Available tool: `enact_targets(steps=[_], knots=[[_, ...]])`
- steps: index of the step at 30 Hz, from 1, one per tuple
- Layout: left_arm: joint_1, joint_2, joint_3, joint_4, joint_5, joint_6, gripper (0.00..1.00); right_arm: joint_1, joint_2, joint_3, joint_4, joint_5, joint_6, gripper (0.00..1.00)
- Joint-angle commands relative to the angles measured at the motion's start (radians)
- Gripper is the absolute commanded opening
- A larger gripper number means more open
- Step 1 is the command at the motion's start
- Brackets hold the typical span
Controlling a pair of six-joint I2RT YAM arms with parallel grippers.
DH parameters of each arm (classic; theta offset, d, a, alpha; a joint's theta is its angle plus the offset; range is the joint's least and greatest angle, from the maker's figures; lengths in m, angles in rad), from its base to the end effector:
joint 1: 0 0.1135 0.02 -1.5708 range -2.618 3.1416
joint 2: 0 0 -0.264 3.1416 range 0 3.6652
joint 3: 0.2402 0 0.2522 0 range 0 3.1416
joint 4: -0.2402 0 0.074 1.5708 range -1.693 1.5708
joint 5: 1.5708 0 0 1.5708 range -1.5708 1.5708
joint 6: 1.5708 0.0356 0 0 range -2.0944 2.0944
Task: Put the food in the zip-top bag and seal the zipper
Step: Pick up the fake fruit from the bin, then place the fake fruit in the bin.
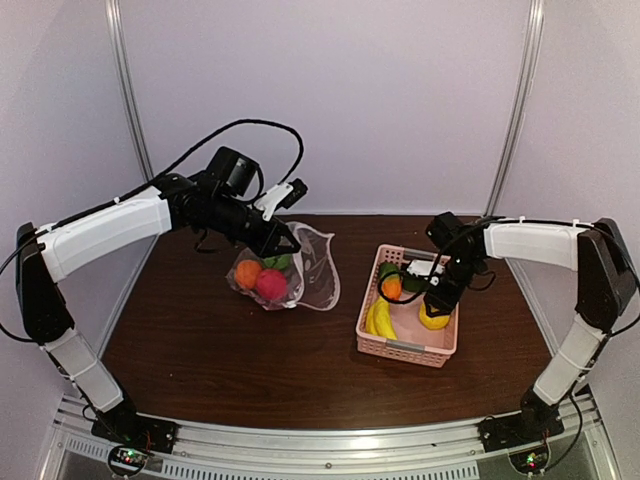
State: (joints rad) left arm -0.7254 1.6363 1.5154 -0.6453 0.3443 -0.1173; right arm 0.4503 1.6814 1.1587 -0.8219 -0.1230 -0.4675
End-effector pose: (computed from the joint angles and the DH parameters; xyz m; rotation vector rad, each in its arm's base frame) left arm 0.2652 -0.2512 0.3324 0.8959 2.2568 -0.8056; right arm 0.2825 0.1414 0.1990 -1.3070 2.5994 0.1763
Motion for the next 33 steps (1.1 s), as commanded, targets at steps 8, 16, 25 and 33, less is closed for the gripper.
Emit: enact_targets(steps=[8, 16, 25, 33], knots=[[0.006, 0.009, -0.020, 0.069, 0.031, -0.006, 0.00, 0.004, -0.185, 0.080, -0.089, -0.054, -0.014, 0.41], [0.006, 0.039, -0.017, 0.085, 0.083, 0.012, 0.00, 0.005, -0.253, 0.232, -0.098, -0.333, 0.000, 0.40], [0.028, 0.022, -0.029, 0.123, 0.099, 0.008, 0.00, 0.102, -0.149, 0.449, -0.015, -0.584, 0.075, 0.40], [0.105, -0.010, -0.059, 0.214, 0.240, -0.089, 0.00, 0.233, -0.006, 0.610, 0.010, -0.625, 0.162, 0.40]])
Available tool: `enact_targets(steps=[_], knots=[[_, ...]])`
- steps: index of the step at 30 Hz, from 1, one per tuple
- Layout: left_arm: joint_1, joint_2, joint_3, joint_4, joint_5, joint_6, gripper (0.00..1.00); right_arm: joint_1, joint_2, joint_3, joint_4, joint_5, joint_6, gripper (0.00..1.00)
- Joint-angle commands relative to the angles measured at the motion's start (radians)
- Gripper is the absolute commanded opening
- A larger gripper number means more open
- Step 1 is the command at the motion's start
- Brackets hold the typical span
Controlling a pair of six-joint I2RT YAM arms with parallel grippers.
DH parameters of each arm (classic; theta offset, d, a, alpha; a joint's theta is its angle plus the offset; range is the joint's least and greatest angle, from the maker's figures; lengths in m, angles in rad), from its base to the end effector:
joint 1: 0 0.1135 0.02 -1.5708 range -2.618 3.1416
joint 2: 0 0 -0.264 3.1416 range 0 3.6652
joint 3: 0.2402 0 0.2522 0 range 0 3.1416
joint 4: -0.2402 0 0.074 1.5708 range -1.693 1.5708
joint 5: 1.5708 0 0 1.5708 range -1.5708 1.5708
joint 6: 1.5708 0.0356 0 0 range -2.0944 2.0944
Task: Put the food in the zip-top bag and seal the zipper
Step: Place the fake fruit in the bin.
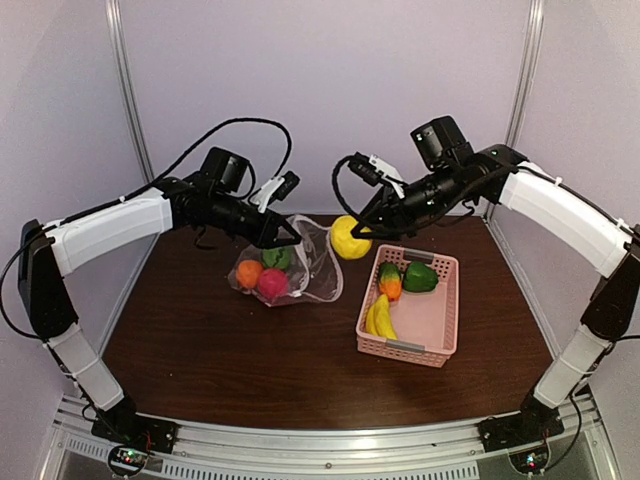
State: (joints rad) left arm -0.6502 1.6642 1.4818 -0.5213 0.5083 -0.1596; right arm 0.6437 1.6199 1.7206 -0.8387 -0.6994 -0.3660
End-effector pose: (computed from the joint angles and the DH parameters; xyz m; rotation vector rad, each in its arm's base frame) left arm 0.2892 -0.2417 0.3229 0.8450 2.2115 -0.9898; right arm 0.2626 0.2257 0.3934 -1.4021 1.7890 0.9478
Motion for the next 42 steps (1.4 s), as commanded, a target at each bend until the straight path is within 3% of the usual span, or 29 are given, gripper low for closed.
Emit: enact_targets(steps=[1, 9, 20, 23, 26, 30, 34, 42], knots=[[0.033, -0.042, -0.028, 0.090, 0.075, -0.046, 0.00, 0.049, 0.073, 0.051, 0.039, -0.039, 0.072, 0.40], [0.037, -0.051, -0.029, 0.092, 0.100, -0.047, 0.00, 0.075, 0.240, 0.168, 0.079, -0.002, 0.162, 0.40], [0.037, -0.085, -0.046, 0.113, 0.124, -0.048, 0.00, 0.097, 0.379, 0.260, 0.117, 0.358, 0.248, 0.41], [0.037, -0.083, -0.048, 0.115, 0.126, -0.052, 0.00, 0.118, 0.389, 0.263, 0.112, 0.361, 0.239, 0.47], [0.037, -0.083, -0.058, 0.134, 0.131, -0.071, 0.00, 0.129, 0.384, 0.275, 0.104, 0.294, 0.244, 0.62], [0.037, -0.078, -0.067, 0.139, 0.105, -0.074, 0.00, 0.127, 0.308, 0.273, 0.082, 0.296, 0.217, 0.76], [0.037, -0.077, -0.067, 0.139, 0.090, -0.079, 0.00, 0.120, 0.175, 0.186, 0.077, 0.293, 0.150, 0.78], [0.040, -0.098, -0.071, 0.139, 0.060, -0.076, 0.00, 0.030, -0.094, -0.205, 0.106, 0.340, -0.012, 0.78]])
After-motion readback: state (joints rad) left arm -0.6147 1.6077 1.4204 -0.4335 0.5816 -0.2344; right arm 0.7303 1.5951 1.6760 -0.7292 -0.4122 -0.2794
